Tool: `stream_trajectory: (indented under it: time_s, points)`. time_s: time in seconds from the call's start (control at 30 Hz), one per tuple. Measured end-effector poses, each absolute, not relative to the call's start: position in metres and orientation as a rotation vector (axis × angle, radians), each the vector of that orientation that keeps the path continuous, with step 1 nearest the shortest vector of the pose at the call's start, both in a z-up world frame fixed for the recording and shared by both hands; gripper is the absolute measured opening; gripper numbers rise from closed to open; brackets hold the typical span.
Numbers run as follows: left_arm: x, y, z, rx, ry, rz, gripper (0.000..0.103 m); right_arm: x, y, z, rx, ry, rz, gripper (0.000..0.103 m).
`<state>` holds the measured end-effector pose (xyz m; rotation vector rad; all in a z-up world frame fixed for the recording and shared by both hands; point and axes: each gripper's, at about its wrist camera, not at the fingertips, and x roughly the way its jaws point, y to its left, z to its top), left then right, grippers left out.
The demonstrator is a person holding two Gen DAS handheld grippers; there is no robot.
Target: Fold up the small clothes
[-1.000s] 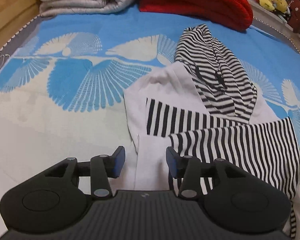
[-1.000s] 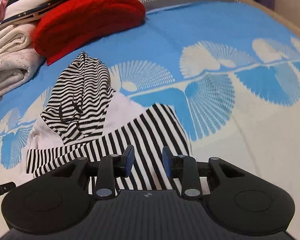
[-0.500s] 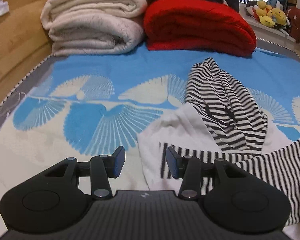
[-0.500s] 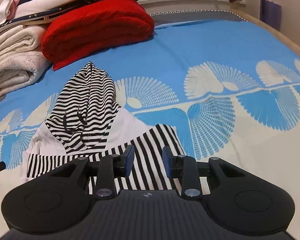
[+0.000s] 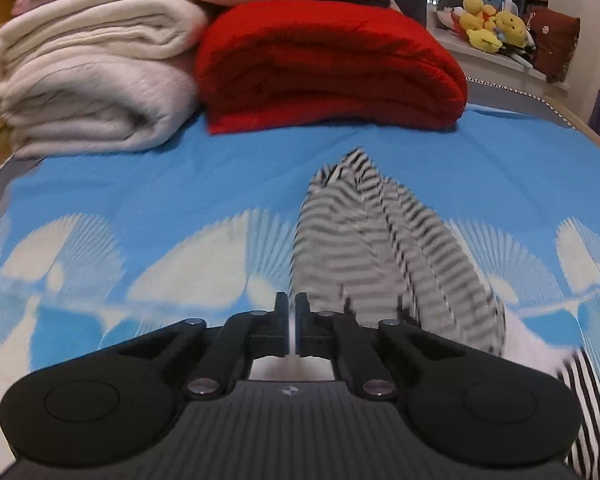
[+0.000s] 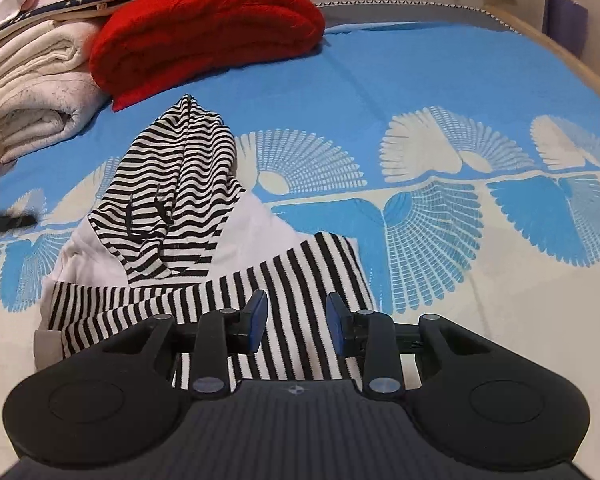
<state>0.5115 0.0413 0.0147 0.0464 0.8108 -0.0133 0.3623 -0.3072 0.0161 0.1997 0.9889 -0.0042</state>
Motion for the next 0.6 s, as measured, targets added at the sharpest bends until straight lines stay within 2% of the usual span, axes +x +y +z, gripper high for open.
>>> stream_trajectory:
  time_s: [0.27, 0.4, 0.47, 0.53, 0.6]
  points:
    - [0.645, 0.031, -0.015, -0.025, 0.851, -0.020, 0.003, 0.376, -0.321, 0.008, 0.228, 1.007, -0.038, 0.034]
    - [0.692, 0.029, -0.030, -0.143, 0.857, 0.000, 0.009, 0.381, -0.328, -0.001, 0.238, 1.025, -0.051, 0.034]
    - [0.711, 0.026, -0.038, -0.188, 0.867, 0.014, 0.023, 0.383, -0.331, -0.005, 0.237, 1.032, -0.065, 0.034]
    - [0.727, 0.023, -0.048, -0.213, 0.880, 0.044, 0.053, 0.386, -0.334, -0.011, 0.241, 1.046, -0.074, 0.034]
    - [0.743, 0.020, -0.061, -0.221, 0.909, 0.078, 0.058, 0.387, -0.335, -0.015, 0.251, 1.059, -0.079, 0.034]
